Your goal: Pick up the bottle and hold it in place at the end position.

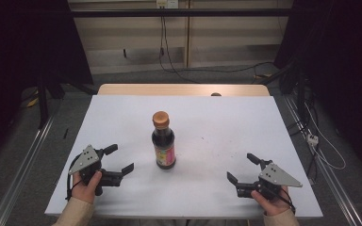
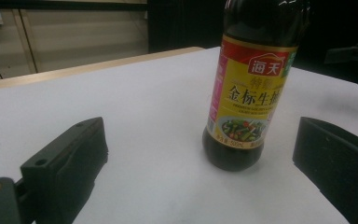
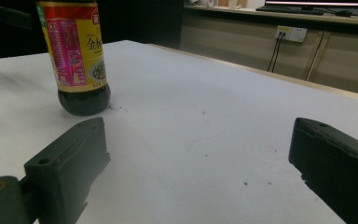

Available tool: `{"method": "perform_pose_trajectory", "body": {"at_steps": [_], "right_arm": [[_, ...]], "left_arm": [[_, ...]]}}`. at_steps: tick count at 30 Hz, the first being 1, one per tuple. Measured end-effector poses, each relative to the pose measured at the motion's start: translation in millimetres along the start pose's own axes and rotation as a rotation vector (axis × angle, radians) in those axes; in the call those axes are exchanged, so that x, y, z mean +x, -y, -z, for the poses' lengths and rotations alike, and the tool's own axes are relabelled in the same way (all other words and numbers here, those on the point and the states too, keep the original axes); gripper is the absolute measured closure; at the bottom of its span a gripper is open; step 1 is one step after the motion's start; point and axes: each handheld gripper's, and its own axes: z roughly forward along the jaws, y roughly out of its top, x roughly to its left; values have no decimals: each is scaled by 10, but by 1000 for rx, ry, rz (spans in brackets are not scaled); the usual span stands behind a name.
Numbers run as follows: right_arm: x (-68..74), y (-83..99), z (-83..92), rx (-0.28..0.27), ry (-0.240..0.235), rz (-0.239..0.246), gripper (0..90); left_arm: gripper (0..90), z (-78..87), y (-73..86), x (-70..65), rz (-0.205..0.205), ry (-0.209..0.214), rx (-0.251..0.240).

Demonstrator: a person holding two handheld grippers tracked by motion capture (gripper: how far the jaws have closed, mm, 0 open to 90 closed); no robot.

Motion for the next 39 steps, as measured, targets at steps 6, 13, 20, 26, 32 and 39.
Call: {"method": "perform_pose_trajectory", "body": {"at_steps": [6,13,20,26,32,39], "right_arm": [[13,-5,-15,1,-6,5,41],[18,-5,-8,4,-2,8,41],[4,-3,27,-2,13,16,41],[24,-3,4,8,3,19,41],[42,-5,7,8,3,28,41],[42,-5,24,5,11,26,42]], "left_arm": [[29,-16,-12,-22,0,7,-9],[31,-61,-29,-32,10,-6,-14],[39,-158,-96,-76,6,9,-6],[41,-203,-109,-126,-13,28,0],[43,-222,-107,-117,-5,35,9],[49,-256,-145,-135,-14,69,5]]}}
